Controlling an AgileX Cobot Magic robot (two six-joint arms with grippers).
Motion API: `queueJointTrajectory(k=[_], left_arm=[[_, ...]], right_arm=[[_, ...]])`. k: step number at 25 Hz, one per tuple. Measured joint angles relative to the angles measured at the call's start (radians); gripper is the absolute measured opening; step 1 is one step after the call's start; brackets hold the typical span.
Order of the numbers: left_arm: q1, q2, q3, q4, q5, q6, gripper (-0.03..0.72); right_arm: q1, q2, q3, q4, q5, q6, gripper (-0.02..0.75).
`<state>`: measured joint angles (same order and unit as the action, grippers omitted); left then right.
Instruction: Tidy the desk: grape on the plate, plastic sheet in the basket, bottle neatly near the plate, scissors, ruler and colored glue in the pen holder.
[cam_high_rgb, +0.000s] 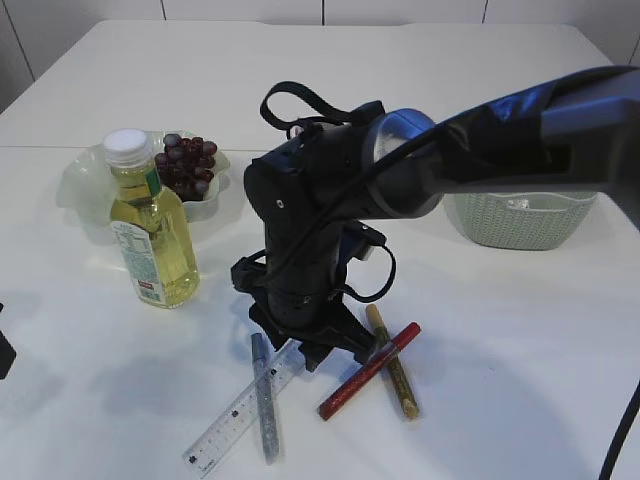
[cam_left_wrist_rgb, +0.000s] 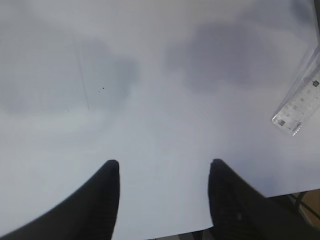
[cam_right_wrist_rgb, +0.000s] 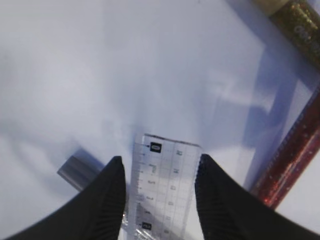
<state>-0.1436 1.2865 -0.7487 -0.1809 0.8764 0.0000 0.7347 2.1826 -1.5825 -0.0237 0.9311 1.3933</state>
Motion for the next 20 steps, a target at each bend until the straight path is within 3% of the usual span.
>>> queueJointTrajectory(k=[20], left_arm=[[0.000,0.000,0.000,0.000,0.000,0.000,0.415]], right_arm=[[0.000,0.013,-0.002,-0.002,-0.003,0.012,0.296]])
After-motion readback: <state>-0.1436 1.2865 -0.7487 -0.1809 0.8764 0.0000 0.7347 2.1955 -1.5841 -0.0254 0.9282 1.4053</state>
